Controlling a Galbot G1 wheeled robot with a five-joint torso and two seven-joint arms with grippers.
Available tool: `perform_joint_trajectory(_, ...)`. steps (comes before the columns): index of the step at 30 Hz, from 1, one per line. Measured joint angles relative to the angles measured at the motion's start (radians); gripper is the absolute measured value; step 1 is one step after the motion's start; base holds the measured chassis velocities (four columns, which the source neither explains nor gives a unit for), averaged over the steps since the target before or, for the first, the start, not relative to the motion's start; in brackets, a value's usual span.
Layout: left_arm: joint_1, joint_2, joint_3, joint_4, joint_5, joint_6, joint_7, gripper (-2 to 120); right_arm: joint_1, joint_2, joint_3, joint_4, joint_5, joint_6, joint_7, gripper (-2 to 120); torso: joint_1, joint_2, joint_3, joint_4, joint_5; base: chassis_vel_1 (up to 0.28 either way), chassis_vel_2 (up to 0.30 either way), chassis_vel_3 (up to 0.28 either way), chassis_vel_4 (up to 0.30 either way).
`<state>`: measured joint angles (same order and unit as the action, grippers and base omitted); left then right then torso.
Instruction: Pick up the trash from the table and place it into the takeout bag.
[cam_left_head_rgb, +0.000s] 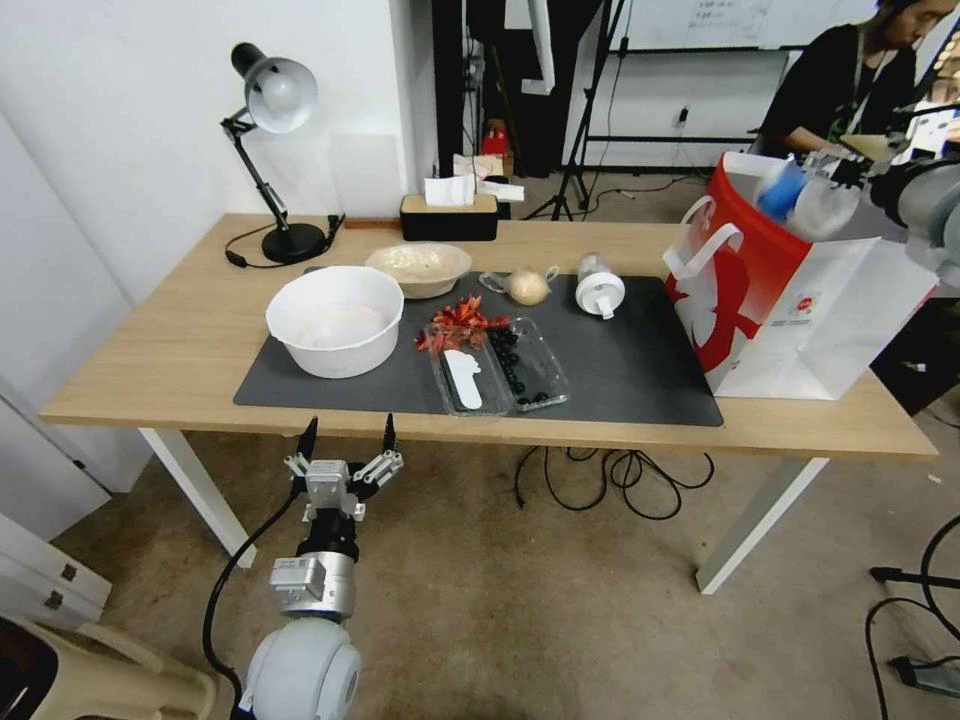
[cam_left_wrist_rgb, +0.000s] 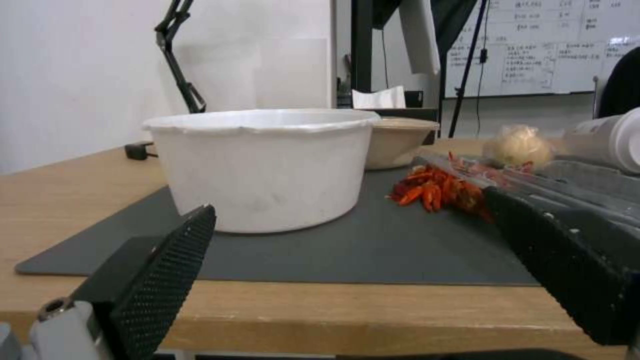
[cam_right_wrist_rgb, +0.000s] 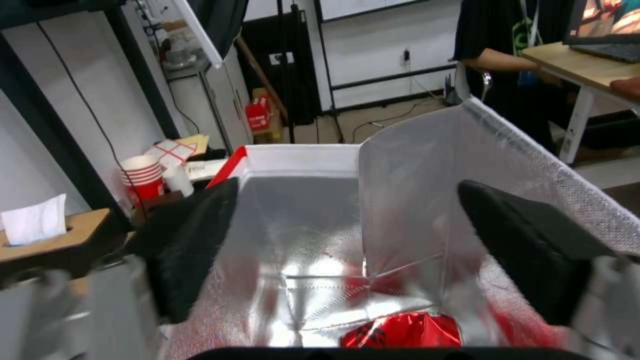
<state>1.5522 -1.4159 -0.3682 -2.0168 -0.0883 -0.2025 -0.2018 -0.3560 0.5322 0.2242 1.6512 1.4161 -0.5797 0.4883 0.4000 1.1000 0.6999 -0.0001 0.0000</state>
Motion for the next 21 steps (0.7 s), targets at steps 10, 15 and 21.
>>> perform_joint_trajectory(10, -0.002, 0.000, 0.004, 0.001, 0.002, 0.000, 0.000, 100, 0.020, -0.013, 0.006, 0.018, 0.006, 0.026, -0.025, 100, 0.000, 0.000, 0.000, 0.0001, 0.0001, 0.000, 0.000, 0.000, 0.000)
perform_joint_trajectory(15, -0.001, 0.003, 0.000, -0.002, 0.000, 0.000, 0.000, 100, 0.040, -0.021, 0.011, 0.049, 0.011, 0.045, -0.050, 100, 0.000, 0.000, 0.000, 0.0001, 0.0001, 0.000, 0.000, 0.000, 0.000)
perform_joint_trajectory(21, -0.001, 0.010, -0.002, 0.000, -0.003, 0.000, 0.000, 100, 0.044, -0.039, 0.039, 0.151, 0.031, 0.100, -0.109, 100, 0.000, 0.000, 0.000, 0.0003, -0.0003, 0.000, 0.000, 0.000, 0.000)
